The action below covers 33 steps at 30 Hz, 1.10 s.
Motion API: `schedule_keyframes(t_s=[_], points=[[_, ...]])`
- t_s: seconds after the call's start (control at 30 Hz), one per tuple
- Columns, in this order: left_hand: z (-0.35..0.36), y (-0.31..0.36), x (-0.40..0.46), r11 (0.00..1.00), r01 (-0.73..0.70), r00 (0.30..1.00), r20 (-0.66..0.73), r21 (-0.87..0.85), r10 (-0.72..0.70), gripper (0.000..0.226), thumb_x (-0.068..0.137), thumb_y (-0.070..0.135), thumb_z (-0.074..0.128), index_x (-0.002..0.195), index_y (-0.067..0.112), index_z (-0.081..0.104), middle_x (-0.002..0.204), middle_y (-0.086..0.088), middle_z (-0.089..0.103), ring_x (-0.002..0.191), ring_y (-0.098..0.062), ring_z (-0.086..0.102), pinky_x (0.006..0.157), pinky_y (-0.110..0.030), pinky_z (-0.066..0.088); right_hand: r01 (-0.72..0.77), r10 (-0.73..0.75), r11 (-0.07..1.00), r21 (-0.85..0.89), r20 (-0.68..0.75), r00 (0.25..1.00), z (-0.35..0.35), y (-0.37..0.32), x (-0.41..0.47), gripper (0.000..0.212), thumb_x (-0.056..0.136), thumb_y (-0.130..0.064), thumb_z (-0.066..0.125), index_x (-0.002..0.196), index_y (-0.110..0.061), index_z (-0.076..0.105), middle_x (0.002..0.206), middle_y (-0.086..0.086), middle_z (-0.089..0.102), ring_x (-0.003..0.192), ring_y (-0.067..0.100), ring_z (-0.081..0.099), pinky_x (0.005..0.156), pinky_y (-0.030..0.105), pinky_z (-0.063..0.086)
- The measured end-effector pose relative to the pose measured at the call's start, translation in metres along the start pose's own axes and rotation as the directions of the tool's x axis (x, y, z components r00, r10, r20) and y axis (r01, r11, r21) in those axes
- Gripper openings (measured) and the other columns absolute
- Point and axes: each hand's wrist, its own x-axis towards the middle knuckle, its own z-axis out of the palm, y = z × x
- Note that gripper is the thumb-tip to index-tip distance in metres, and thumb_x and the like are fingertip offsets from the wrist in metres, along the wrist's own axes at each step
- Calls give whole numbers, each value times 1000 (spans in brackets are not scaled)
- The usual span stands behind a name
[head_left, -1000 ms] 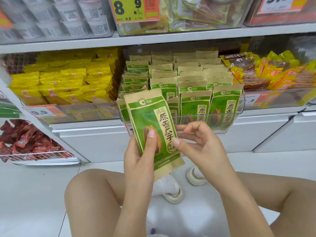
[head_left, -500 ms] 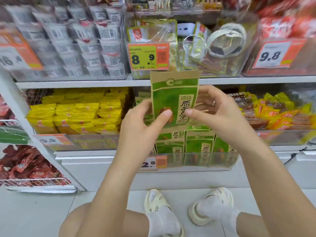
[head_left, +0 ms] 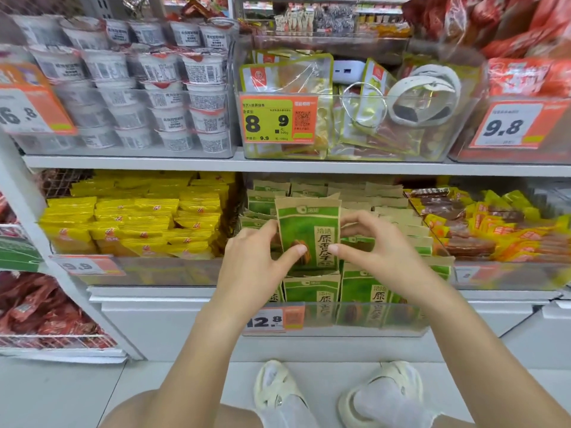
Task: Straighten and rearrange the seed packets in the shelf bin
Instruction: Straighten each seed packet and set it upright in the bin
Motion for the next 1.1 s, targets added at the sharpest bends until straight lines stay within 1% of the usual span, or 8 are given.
schedule_keyframes(t_s=[0.23,0.4,0.53,0.63,0.7,0.87,0.97,1.1], points=[[-7,4,5,998,-51,999,11,46,50,38,88,54,60,116,30,65,97,7,64,103,-16,49,85,-36,42,-9,9,1000,-19,-19,1000,-2,-1,2,40,80,-41,72,111,-45,48,98,-28,61,100,-18,51,84,24,44],[-11,7,5,992,-95,996,12,79,94,41,86,53,63,118,28,66,103,7,65,108,-14,48,85,-32,36,17,-17,1000,-20,-7,1000,-7,2,0,30,76,-37,76,95,-42,53,100,-21,66,102,-13,56,89,21,43],[-12,11,3,987,-99,995,1,123,100,42,87,52,63,121,29,65,110,9,66,111,-14,46,89,-32,32,28,-28,999,-30,-7,1000,-8,2,-1,35,75,-33,78,104,-33,59,102,-21,66,104,-10,56,94,24,44],[-10,10,5,984,-78,997,15,163,77,40,86,54,64,118,30,67,114,9,65,112,-14,46,91,-33,33,6,-4,996,-92,32,999,-7,1,2,32,76,-35,77,99,-42,55,98,-26,61,98,-14,53,88,20,43],[-7,9,4,981,-64,998,20,185,62,43,87,55,62,121,29,64,118,9,62,114,-15,46,94,-34,34,8,0,988,-153,49,999,-5,3,4,25,78,-39,75,92,-42,55,97,-25,61,99,-3,57,84,21,43],[-13,9,-15,992,-123,972,-204,0,120,24,89,47,60,107,31,58,98,20,59,103,-9,51,90,-33,38,16,34,932,-363,130,991,1,8,9,19,84,-46,67,98,-35,59,106,-16,55,99,10,54,78,28,41],[-12,13,-27,967,-230,969,-70,108,238,22,90,51,58,97,32,67,96,19,65,104,-10,49,85,-25,22,33,13,929,-368,122,992,1,3,14,13,85,-45,66,93,-38,58,103,-15,55,97,9,54,78,28,43],[-5,15,-30,933,-300,953,103,197,285,33,91,54,57,114,33,66,107,15,65,116,-12,44,92,-24,19,55,-23,934,-354,94,995,1,-4,19,8,86,-37,68,81,-41,62,93,-18,64,94,6,59,84,29,47]])
